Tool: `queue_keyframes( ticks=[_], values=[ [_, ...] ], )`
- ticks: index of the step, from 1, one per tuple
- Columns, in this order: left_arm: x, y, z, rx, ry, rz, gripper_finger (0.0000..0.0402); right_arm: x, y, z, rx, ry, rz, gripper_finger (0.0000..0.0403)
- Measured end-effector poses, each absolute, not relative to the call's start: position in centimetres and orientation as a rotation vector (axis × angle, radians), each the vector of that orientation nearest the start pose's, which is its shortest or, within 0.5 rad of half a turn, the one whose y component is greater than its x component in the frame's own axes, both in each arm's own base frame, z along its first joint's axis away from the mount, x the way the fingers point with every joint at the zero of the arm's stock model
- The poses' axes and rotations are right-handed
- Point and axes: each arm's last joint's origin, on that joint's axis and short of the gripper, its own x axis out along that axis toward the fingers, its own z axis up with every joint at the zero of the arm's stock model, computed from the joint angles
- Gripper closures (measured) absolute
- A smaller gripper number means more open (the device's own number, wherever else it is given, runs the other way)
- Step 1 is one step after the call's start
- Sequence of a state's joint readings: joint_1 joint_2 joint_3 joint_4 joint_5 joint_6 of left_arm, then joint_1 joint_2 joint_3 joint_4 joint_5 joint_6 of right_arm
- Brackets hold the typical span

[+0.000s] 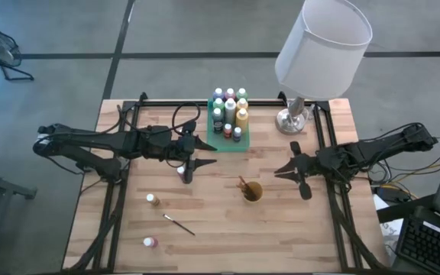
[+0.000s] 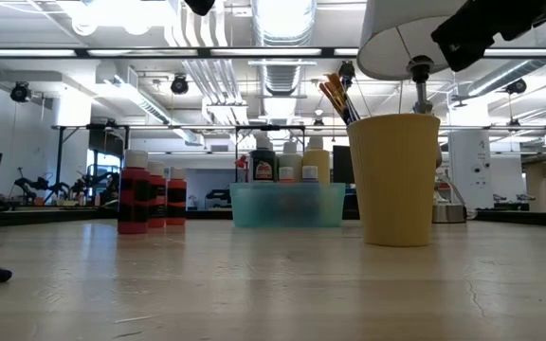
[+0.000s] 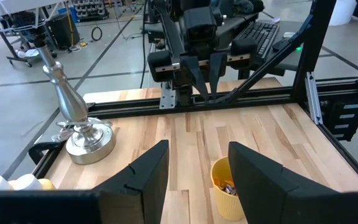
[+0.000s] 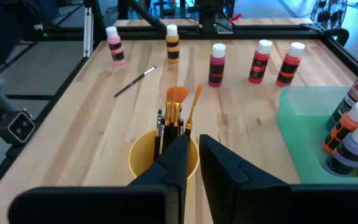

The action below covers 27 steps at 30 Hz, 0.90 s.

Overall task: Pick & Place Paint Supplies
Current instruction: Put the red paint bottle into the green bin

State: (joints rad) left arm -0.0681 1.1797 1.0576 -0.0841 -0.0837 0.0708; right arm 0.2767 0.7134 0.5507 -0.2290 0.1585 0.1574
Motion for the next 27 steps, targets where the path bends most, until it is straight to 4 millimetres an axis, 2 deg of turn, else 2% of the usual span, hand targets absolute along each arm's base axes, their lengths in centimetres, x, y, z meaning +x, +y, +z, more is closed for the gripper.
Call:
queue_keyframes(
  ticks=[7,18,22,27],
  values=[
    [26.4,-1.6,35.8,0.086,0.206,0.008,0.0230,16.1,4.1,25.5,0.064,0.421,0.084,0.0368],
    [26.4,-1.5,35.8,0.081,0.205,0.018,0.0229,17.4,4.5,25.3,0.002,0.390,0.098,0.0338],
    [26.4,-1.5,35.4,-0.002,0.238,0.030,0.0231,17.8,4.6,25.2,0.009,0.384,0.091,0.0326],
    [25.9,-1.4,34.6,-0.043,0.332,0.069,0.0234,16.9,4.2,25.9,0.055,0.379,0.054,0.0329]
  ],
)
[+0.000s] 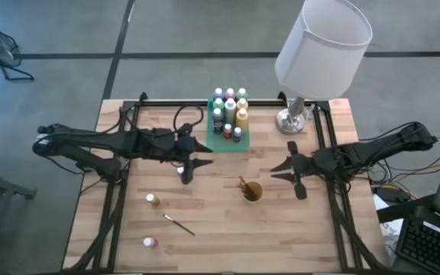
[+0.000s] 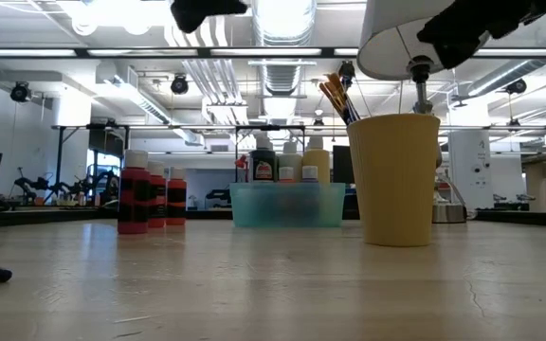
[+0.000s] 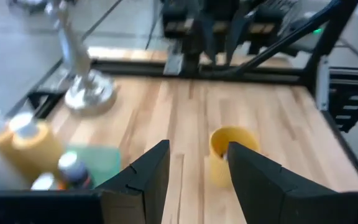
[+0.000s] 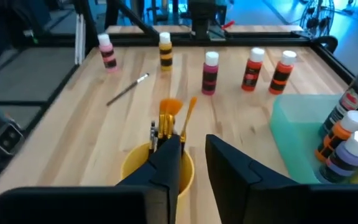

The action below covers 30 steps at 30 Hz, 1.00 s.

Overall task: Pick & Place Paint Supplies
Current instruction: Put the red paint bottle into the green bin

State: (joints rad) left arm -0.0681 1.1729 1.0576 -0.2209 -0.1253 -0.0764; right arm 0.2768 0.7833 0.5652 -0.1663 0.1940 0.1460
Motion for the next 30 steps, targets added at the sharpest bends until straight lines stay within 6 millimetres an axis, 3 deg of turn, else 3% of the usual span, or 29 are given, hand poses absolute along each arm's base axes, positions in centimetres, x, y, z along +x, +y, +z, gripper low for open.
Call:
queue_keyframes(
  ticks=[14,19,22,30],
  values=[
    [22.9,-0.7,33.2,-0.206,0.565,0.275,0.0236,11.1,2.6,26.0,0.036,0.334,0.063,0.0381],
    [22.0,0.1,32.6,-0.278,0.602,0.505,0.0237,9.3,2.1,26.0,0.099,0.317,0.055,0.0391],
    [21.5,1.2,32.3,-0.346,0.599,0.659,0.0237,8.6,1.9,26.2,0.112,0.282,0.058,0.0394],
    [20.6,5.5,31.7,-0.455,0.618,0.872,0.0237,8.0,1.7,26.5,0.119,0.241,0.063,0.0394]
  ],
)
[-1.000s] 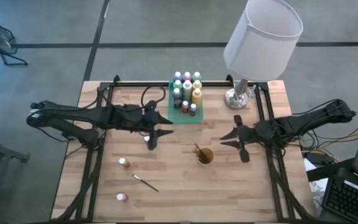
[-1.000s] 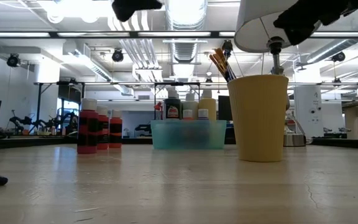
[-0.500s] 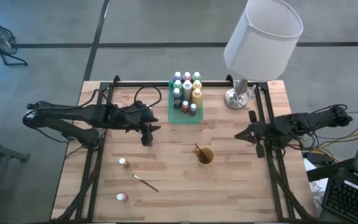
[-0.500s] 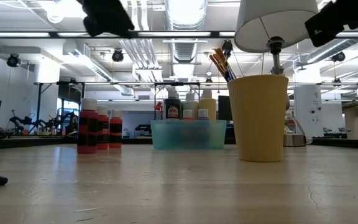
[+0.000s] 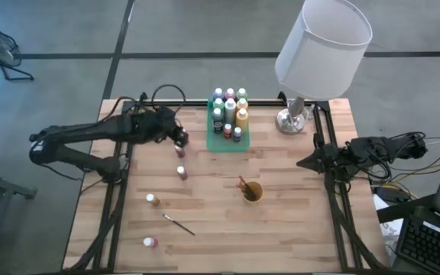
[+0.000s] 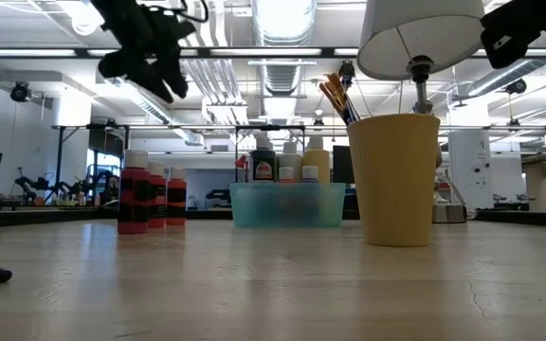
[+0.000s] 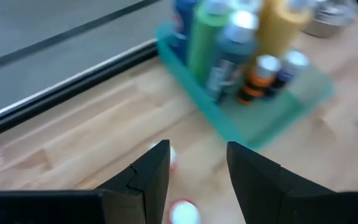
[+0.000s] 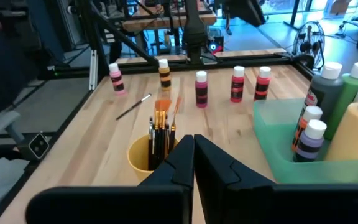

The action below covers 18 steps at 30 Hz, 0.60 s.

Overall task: Pick & Place Paint Supplies
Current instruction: Put the red paint bottle into the green bin

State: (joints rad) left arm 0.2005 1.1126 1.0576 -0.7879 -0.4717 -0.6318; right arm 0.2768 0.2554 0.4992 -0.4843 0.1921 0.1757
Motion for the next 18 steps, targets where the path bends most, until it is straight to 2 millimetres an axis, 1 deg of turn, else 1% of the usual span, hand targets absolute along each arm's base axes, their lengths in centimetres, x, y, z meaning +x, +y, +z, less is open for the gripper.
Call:
queue_keyframes(
  ticks=[3,9,18],
  values=[
    [20.7,7.0,31.2,-0.484,0.637,0.924,0.0237,8.0,1.7,26.5,0.118,0.241,0.064,0.0394],
    [21.5,9.4,29.5,-0.537,0.729,0.949,0.0237,8.0,1.7,26.5,0.116,0.242,0.064,0.0394],
    [22.7,10.9,27.4,-0.519,0.832,0.980,0.0236,8.0,1.7,26.5,0.116,0.242,0.064,0.0394]
  ],
)
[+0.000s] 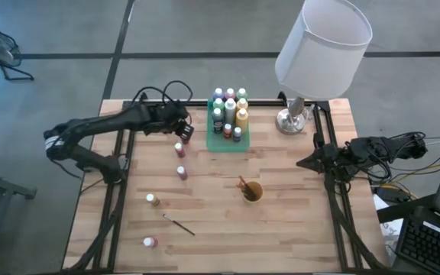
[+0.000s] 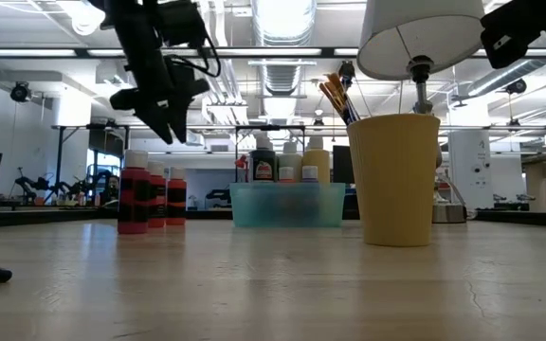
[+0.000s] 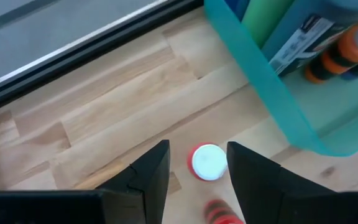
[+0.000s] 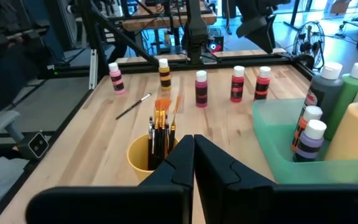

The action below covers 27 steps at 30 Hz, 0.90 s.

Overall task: Pick & Place Paint Supplies
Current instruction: Put the red paint bottle into the green bin

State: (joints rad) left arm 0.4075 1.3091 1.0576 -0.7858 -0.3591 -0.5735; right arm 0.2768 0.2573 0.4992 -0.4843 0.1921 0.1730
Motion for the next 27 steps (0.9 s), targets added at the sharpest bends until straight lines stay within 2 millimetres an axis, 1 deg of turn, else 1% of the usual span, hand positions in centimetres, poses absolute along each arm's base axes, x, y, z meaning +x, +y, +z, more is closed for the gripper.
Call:
queue_keyframes(
  ticks=[8,17,27],
  values=[
    [23.7,11.3,26.0,-0.519,0.893,0.989,0.0236,8.0,1.7,26.4,0.116,0.243,0.064,0.0394],
    [24.7,11.7,24.1,-0.565,0.965,0.969,0.0236,8.0,1.7,26.4,0.115,0.243,0.064,0.0394],
    [25.4,12.0,22.7,-0.560,1.022,0.978,0.0236,8.0,1.7,26.4,0.116,0.244,0.063,0.0394]
  ],
)
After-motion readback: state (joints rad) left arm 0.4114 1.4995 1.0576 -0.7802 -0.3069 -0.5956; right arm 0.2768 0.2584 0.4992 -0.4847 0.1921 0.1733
